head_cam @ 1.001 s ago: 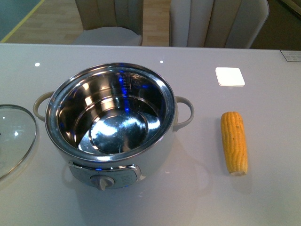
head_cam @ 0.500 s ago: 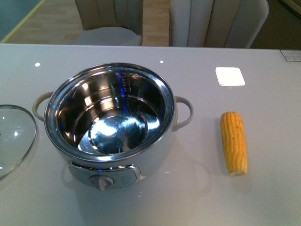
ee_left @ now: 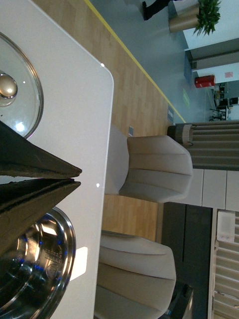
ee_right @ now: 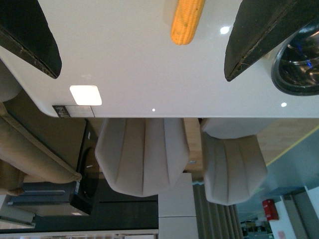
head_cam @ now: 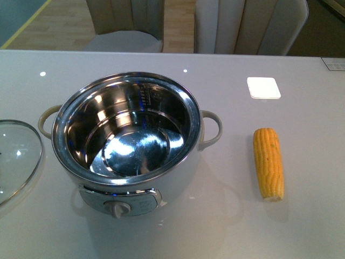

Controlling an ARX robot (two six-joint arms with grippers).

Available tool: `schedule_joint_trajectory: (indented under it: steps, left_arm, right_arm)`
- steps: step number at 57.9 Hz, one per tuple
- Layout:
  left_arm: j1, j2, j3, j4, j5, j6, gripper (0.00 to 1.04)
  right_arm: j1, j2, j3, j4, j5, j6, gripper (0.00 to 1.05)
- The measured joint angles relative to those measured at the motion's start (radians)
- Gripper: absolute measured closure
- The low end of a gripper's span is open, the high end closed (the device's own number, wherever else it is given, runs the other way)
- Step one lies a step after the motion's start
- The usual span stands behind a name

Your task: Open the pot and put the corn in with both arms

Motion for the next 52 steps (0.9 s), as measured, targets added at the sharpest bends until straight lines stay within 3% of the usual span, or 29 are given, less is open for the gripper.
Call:
schedule_joint_trajectory:
  steps: [12,19,44,48,52]
  left_arm:
    - [0.000,-0.061,0.000,-0.063,0.000,0.000,1.01]
    - [0.000,-0.206,0.000,-0.229,0.000,0.000,1.01]
    - [0.000,-0.234,0.000,-0.240,0.000,-0.001,1.01]
    - [0.000,-0.234,0.000,-0.240,0.000,0.000,0.86]
    - [0.000,-0.235,0.000,-0.241,0.000,0.000,0.70]
  right_arm:
    - [0.000,0.000,0.000,0.000,0.000,0.000,0.09]
    - [0.000,0.000,0.000,0.000,0.000,0.000,0.09]
    - [0.000,0.000,0.000,0.000,0.000,0.000,0.09]
    - [0.003,0.016,0.008,-0.029,0.015,0.010,0.09]
    - [0.018,0.207,0.140,-0.350,0.086,0.142,0.09]
